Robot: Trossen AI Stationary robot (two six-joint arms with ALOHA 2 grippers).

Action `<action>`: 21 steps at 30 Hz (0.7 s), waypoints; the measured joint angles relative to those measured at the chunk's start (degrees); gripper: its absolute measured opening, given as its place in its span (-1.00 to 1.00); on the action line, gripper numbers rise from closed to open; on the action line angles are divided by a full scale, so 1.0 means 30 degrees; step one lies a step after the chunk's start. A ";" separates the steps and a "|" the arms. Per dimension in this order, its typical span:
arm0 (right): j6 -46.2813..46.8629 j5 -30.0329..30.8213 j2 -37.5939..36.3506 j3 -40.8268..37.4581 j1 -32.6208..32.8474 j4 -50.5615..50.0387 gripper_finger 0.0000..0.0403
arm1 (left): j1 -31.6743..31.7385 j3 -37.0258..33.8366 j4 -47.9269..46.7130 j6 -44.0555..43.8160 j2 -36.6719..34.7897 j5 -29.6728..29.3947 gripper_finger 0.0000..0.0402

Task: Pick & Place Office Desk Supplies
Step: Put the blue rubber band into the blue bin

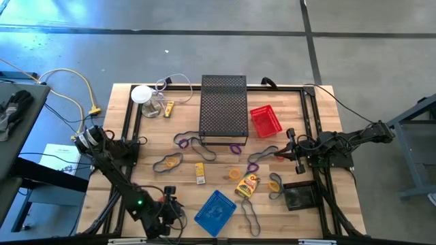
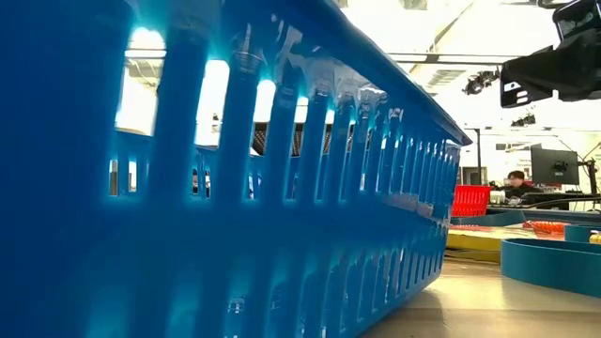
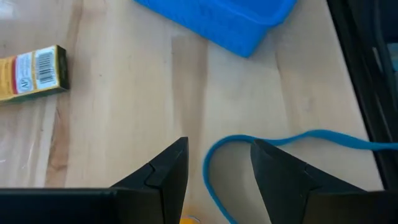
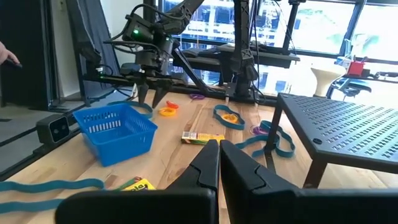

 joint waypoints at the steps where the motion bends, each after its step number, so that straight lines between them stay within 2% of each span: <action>1: 0.0000 -0.0017 0.0005 0.0004 0.0000 0.0003 -0.99 | -0.0006 0.0000 0.0003 0.0002 0.0000 0.0014 -0.18; 6: 0.0010 -0.0988 0.0000 0.0001 0.0000 0.0168 -0.99 | 0.0130 0.0000 -0.0835 -0.0572 0.0007 0.0235 -0.18; 9: 0.0230 -0.1045 0.0003 -0.0003 0.0000 0.0168 -0.99 | 0.0584 -0.0007 -0.1214 -0.1222 0.0015 0.1044 -0.18; 14: 0.0481 -0.0874 0.0003 0.0001 0.0000 0.0185 -0.99 | 0.1316 -0.0007 -0.1127 -0.0135 0.0015 0.1717 -0.18; 18: 0.0510 -0.0874 0.0007 0.0004 0.0000 0.0299 -0.99 | 0.1952 -0.0007 -0.1103 -0.0150 0.0015 0.3774 -0.23; 21: 0.0510 -0.0874 0.0007 0.0001 0.0000 0.0299 -0.99 | 0.2231 -0.0007 -0.1090 -0.0420 0.0015 0.4094 -0.30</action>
